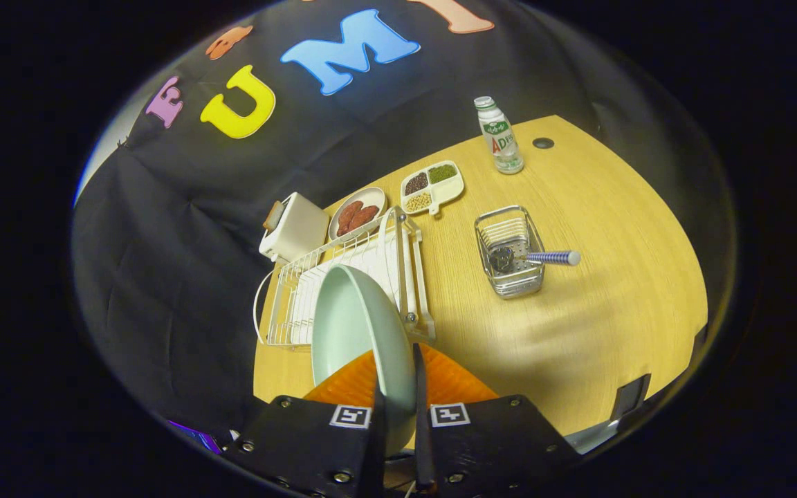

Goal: Take the plate from the dish rack, then take the spoon from the basket and place it into the plate.

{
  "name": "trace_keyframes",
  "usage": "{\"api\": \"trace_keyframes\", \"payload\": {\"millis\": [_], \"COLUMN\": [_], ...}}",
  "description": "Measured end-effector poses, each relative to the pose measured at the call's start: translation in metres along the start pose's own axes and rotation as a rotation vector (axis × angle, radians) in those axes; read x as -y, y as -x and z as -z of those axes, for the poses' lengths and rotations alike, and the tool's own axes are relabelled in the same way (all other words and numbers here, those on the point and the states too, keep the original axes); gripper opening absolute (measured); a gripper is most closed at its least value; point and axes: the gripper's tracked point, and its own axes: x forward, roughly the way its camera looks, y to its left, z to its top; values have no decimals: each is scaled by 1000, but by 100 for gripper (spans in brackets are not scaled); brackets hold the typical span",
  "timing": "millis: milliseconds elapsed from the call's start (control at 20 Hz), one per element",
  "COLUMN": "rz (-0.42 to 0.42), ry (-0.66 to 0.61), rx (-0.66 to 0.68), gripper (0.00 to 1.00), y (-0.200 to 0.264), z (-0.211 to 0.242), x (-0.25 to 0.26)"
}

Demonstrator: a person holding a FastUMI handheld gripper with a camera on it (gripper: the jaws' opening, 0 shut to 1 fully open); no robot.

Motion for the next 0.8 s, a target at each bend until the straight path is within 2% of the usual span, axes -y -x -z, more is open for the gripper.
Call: {"api": "trace_keyframes", "payload": {"millis": [300, 600, 800], "rz": [-27, -61, -65], "ry": [-61, -196, -219], "rx": [-20, -71, -80], "gripper": [17, 17, 17], "y": [-12, -33, -51], "z": [31, 73, 88], "x": [33, 46, 59]}}
